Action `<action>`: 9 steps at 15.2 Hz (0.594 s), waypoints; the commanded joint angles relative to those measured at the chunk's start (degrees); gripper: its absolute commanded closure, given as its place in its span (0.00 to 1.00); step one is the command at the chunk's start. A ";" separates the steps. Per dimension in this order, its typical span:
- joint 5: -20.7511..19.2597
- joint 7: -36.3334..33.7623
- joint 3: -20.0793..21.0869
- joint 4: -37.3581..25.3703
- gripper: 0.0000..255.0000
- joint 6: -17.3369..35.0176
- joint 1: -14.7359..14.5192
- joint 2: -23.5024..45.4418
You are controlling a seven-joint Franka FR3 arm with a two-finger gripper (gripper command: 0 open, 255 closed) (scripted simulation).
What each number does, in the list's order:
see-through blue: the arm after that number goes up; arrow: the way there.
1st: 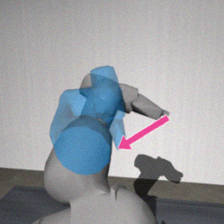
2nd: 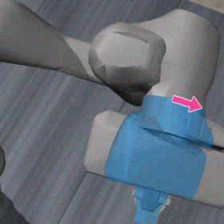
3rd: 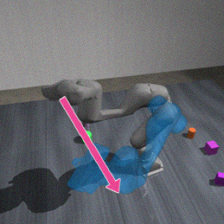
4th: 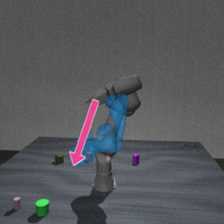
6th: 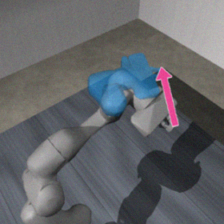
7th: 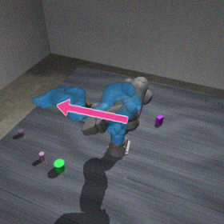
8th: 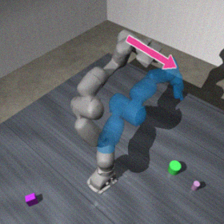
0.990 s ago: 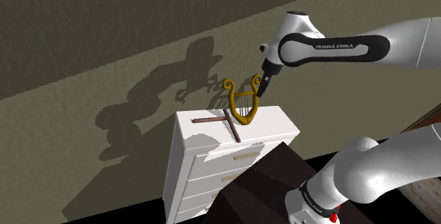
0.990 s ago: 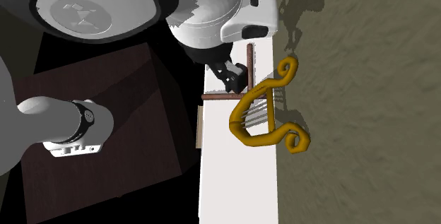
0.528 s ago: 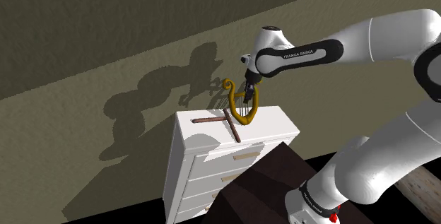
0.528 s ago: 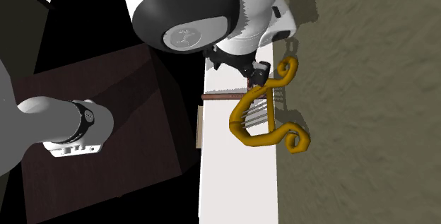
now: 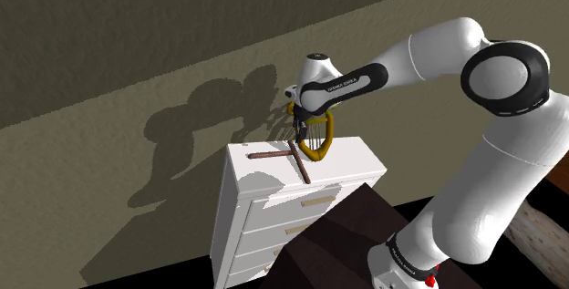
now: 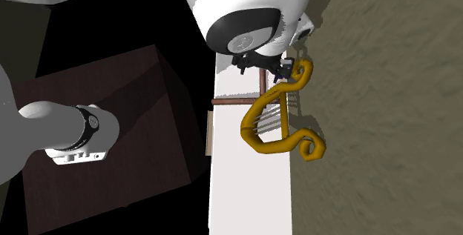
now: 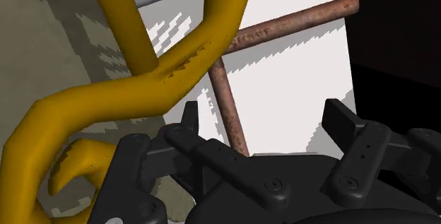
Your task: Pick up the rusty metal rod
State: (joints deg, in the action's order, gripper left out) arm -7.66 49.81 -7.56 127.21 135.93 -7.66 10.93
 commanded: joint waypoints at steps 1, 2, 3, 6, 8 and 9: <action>0.02 2.68 0.70 -2.64 0.00 1.71 -0.07 4.70; -0.11 3.83 1.10 -3.84 0.00 2.42 -0.09 6.79; -0.30 4.93 1.52 -5.06 0.00 3.09 -0.10 8.87; -1.12 8.01 2.71 -8.93 0.00 4.81 -0.25 15.04; -1.75 9.64 3.34 -11.26 0.00 5.63 -0.40 18.51; -1.80 9.54 3.34 -11.35 0.00 6.17 -0.39 19.15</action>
State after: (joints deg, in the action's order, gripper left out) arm -9.27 58.91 -4.29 116.55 141.50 -8.13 28.68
